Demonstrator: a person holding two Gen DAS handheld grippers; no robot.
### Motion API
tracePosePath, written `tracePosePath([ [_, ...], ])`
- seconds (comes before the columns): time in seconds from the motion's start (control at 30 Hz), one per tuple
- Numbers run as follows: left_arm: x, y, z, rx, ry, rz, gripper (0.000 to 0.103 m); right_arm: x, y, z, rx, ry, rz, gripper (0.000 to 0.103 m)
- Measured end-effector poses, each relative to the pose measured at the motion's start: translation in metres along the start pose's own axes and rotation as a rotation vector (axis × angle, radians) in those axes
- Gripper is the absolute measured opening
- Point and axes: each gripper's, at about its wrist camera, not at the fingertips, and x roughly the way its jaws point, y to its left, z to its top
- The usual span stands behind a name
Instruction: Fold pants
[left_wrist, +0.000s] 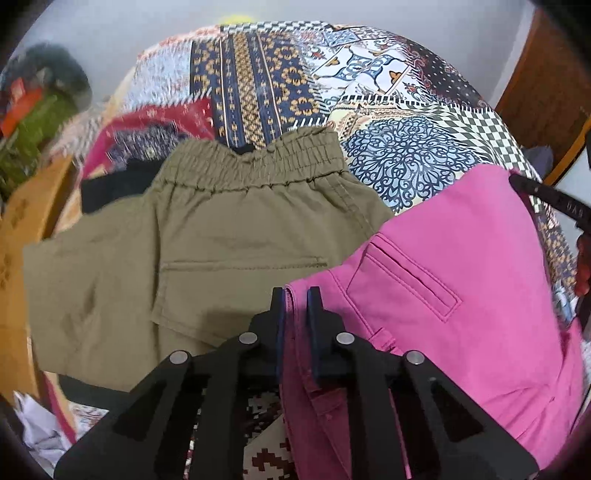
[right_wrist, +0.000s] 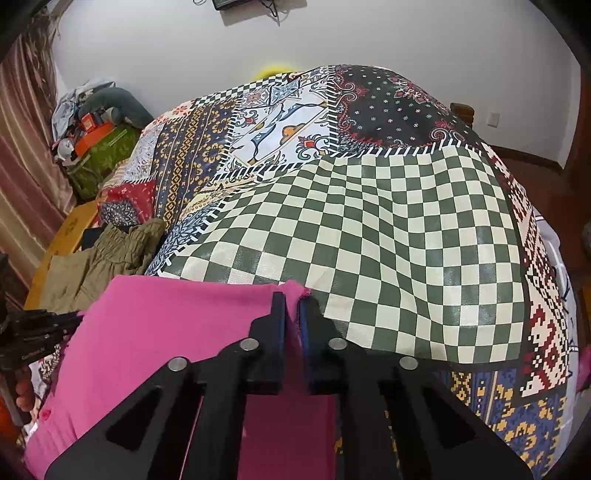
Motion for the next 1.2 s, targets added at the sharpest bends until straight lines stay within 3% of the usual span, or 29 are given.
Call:
tracePosePath([
  [0.17, -0.032, 0.003, 0.010, 0.019, -0.074, 0.038, 0.010, -0.016, 0.008, 0.010, -0.036, -0.033, -0.030, 0.003],
  [0.43, -0.127, -0.002, 0.025, 0.011, -0.250, 0.015, 0.010, -0.108, 0.019, 0.040, -0.025, -0.201, -0.008, 0.003],
  [0.57, -0.158, -0.012, 0.021, 0.027, -0.283, 0.015, 0.010, -0.154, 0.032, 0.041, -0.032, -0.266, 0.006, 0.003],
  [0.73, -0.175, -0.021, -0.003, 0.057, -0.269, 0.025, 0.009, -0.190, 0.048, 0.017, -0.066, -0.282, 0.004, 0.003],
  [1.2, -0.190, -0.036, -0.111, 0.097, -0.215, 0.036, 0.005, -0.225, 0.059, -0.089, -0.032, -0.206, 0.023, 0.003],
])
